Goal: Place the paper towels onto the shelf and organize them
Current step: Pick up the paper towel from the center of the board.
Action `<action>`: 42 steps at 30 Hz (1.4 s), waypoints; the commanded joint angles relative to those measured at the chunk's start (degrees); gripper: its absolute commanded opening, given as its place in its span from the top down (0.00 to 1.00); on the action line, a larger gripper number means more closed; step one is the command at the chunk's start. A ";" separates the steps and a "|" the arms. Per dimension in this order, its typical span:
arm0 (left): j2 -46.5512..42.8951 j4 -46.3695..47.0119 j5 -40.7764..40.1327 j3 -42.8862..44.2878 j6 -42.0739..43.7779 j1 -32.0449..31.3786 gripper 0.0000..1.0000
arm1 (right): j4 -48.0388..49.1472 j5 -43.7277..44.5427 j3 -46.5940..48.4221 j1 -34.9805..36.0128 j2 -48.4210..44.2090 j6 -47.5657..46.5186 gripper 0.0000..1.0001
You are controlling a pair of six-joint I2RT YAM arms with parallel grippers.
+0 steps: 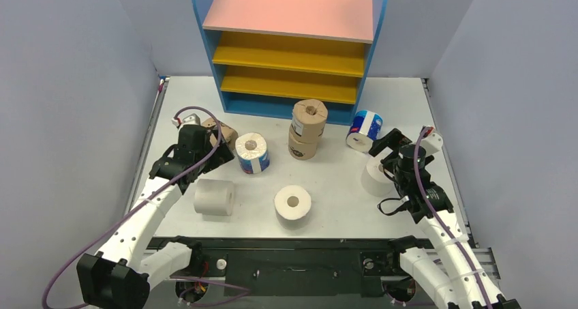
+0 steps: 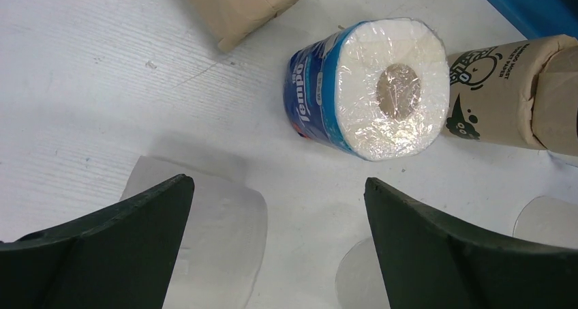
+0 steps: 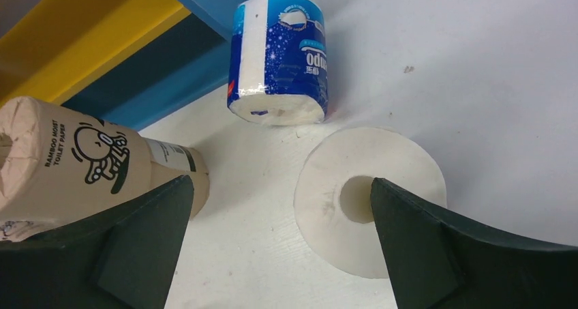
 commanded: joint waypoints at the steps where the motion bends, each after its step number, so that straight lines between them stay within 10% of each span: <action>1: 0.01 2.98 0.43 2.79 1.70 -0.60 0.04 | 0.33 -1.81 2.62 0.46 0.58 -5.04 0.02; 13: -2.80 9.74 0.69 1.73 3.66 -3.50 0.04 | 1.78 -2.50 1.84 0.79 -0.87 -2.82 0.04; 23: -6.67 17.07 -15.90 -2.66 4.53 -17.43 0.04 | 2.12 -5.08 5.11 4.40 -1.29 -9.82 0.10; 31: -8.83 22.16 -7.88 -4.93 2.73 -16.94 0.04 | -1.22 10.22 13.39 22.19 5.43 -14.80 0.12; 42: -10.63 25.03 -1.52 -8.06 1.74 -15.68 0.04 | 0.98 9.99 15.65 24.57 11.79 -13.64 0.10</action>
